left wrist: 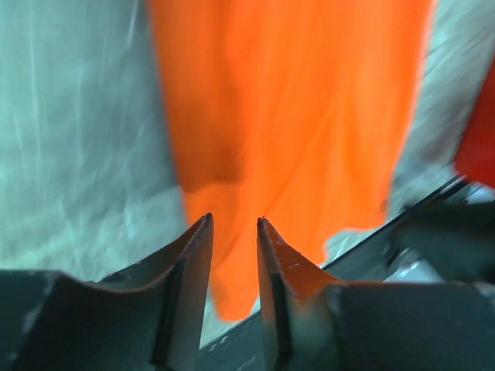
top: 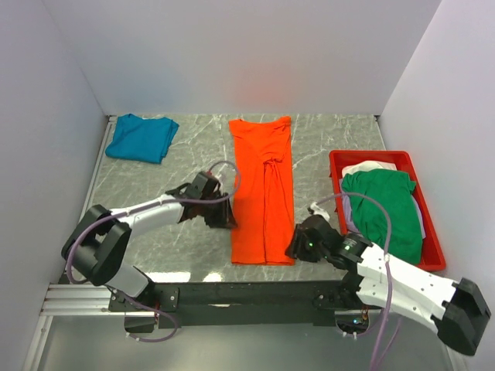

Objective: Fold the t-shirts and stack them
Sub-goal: Fold the tshirt

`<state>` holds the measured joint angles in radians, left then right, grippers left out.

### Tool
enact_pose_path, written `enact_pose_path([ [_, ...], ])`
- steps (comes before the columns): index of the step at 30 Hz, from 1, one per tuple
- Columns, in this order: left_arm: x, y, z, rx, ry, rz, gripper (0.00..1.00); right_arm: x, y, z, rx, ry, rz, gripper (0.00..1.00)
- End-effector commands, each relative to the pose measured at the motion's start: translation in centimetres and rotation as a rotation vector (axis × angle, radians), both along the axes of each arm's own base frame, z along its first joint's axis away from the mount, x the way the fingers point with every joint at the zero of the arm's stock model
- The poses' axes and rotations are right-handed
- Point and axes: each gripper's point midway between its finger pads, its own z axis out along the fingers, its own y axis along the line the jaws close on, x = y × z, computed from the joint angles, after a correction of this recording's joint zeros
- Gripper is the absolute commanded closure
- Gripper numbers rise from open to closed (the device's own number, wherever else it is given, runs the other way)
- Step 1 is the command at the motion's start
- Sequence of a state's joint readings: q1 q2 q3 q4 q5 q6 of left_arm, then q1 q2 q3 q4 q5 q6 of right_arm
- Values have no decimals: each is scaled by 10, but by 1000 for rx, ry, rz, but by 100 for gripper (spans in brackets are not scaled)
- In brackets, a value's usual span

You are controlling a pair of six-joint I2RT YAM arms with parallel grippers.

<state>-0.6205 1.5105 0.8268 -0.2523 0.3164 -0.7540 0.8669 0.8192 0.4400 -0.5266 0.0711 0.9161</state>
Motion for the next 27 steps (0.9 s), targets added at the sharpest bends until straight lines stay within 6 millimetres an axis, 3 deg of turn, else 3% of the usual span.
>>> enact_pose_path([
  [1,-18,2,-1,-26,10,-6,62,-8,-19,-15,12,58,-43,51],
  [6,-42,6,-13,-56,67,-15,56,-13,-18,-26,74,110,-34,47],
  [14,-72,12,-25,-70,128,-35,55,-8,-20,-31,130,142,-76,46],
  [27,-101,3,-34,-121,173,-70,54,-15,-16,-36,161,186,-68,51],
])
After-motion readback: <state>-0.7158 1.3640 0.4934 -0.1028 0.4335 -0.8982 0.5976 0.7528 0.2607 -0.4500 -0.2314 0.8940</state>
